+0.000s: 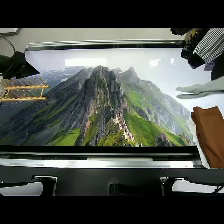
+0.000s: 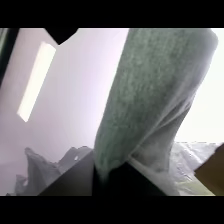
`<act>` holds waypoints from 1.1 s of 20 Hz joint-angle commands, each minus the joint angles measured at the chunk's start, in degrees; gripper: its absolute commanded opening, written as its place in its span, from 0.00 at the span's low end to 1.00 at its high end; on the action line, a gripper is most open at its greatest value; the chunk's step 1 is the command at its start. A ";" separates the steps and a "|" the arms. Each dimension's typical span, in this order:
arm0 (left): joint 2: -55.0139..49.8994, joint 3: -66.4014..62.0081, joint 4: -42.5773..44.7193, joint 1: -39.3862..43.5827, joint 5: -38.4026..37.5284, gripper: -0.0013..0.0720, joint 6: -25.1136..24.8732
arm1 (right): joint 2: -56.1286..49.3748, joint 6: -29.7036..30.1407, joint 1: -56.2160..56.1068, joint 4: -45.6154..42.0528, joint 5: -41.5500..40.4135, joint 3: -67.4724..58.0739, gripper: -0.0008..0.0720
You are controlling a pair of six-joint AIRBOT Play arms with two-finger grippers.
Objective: Fold the clothes and pants, and hang the long-sleeved shirts on hangers.
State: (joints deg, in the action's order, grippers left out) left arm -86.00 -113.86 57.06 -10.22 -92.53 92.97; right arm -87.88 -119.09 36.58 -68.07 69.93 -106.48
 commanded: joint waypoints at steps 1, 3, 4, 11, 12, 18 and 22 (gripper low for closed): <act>-0.02 0.02 -0.02 -0.07 -0.02 0.04 0.00 | 2.97 -6.08 0.13 -13.62 8.17 -0.04 0.05; -0.02 0.02 0.00 -0.07 -0.02 0.04 0.00 | 4.55 -6.29 0.13 -19.37 12.50 -0.04 0.05; -0.04 0.02 -0.02 -0.07 -0.02 0.04 -0.02 | 5.29 -6.27 0.13 -21.49 14.19 -0.04 0.05; -0.04 0.02 0.00 -0.04 -0.04 0.04 -0.02 | 7.82 -3.10 0.11 -27.36 27.15 0.81 0.06; -0.04 0.02 0.00 -0.07 -0.02 0.04 0.00 | 7.82 -2.43 0.11 -27.69 28.79 1.79 0.06; -0.04 0.02 0.00 -0.07 -0.02 0.04 0.00 | 10.56 4.17 0.13 -36.89 30.25 19.78 0.06; -0.17 0.04 0.00 -0.04 -0.02 0.04 0.00 | 12.41 5.60 0.20 -42.82 27.80 30.80 0.06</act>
State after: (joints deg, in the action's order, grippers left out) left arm -86.08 -113.84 57.04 -10.22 -92.58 92.97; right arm -76.60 -115.24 36.73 -105.49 98.43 -83.07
